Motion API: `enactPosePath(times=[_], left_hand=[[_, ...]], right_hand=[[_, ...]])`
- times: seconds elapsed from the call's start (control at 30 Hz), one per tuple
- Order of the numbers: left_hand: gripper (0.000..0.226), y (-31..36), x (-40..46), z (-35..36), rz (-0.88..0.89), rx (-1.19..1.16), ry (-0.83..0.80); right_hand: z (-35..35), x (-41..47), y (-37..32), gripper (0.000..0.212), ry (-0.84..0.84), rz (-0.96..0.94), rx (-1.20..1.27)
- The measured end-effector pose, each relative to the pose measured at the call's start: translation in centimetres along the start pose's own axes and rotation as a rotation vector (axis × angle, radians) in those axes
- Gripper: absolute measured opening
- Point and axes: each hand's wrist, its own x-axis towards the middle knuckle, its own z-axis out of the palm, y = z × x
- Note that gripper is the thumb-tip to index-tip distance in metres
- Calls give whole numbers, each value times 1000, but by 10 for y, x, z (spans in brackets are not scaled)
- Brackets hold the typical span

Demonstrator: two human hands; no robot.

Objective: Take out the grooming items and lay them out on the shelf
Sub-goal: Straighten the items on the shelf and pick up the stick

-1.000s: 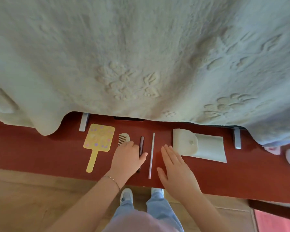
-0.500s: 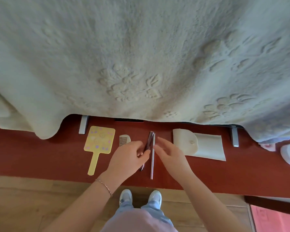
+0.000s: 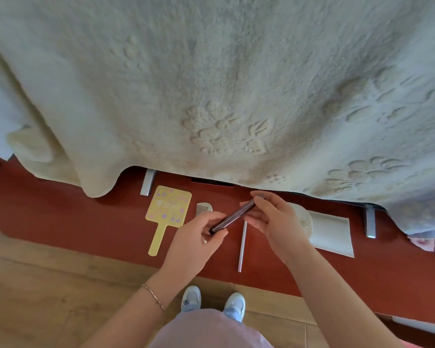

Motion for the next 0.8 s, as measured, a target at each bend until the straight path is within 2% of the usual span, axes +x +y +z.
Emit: enactPosePath(times=[0.2,0.33,0.5,0.6,0.67,0.77,0.8], left_hand=[[24,2,1,-12,16,-101,92],[27,10,3,-19,48,-213,101],[28,12,1,-20,89,-198,102],[30,10,0,-21,137,-129,81],[29,6,1,-22,161,-32,9],[15,5,2,-21,230,175,-105],[24,6,2,-20,267,224,-131]], right_hand=[[-9,-5,4,11,-110,81,21],[-13,-11,6,13,-181,78,17],[-16,-17,6,11,-249,39,39],[-17,-19,5,12,-225,-21,120],[-17,-19,6,11,-202,-69,105],[-16,-19,9,13,-173,-112,-78],[-16,-19,11,13,-172,-114,-142]])
